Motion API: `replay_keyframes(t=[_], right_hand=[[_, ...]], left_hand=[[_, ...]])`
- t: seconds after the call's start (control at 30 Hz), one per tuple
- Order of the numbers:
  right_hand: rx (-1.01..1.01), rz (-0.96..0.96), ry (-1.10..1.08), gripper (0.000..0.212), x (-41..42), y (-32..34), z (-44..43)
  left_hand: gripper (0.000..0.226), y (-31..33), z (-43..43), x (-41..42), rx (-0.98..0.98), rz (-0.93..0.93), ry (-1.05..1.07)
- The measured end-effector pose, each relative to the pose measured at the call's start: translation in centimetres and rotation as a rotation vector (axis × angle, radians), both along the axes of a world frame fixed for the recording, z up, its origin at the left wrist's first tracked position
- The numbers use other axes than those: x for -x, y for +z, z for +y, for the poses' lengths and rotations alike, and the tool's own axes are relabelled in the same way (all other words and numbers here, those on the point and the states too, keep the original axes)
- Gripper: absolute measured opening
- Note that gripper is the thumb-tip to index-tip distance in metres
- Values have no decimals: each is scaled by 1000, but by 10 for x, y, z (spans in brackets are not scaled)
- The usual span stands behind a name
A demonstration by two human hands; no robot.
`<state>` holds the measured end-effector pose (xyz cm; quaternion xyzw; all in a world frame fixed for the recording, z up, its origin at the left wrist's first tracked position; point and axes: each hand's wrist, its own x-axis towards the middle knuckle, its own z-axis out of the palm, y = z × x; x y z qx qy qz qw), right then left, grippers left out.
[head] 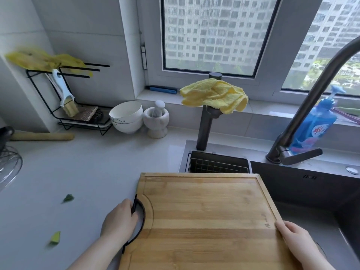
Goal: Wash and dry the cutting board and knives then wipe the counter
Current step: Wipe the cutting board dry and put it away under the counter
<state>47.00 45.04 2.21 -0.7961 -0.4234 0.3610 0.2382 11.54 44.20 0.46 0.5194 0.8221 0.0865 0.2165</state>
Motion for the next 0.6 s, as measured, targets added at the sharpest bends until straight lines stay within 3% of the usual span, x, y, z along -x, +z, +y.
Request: replay_keyframes(t=[0.1, 0.33, 0.6], right_hand=[[-33, 21, -38, 31, 6, 4, -3], [-118, 64, -75, 29, 27, 26, -4], [-135, 78, 176, 26, 51, 45, -13]], left_hand=[[21, 3, -4, 4, -76, -122, 82], [26, 32, -16, 24, -365, -626, 358], [36, 51, -102, 37, -510, -664, 524]])
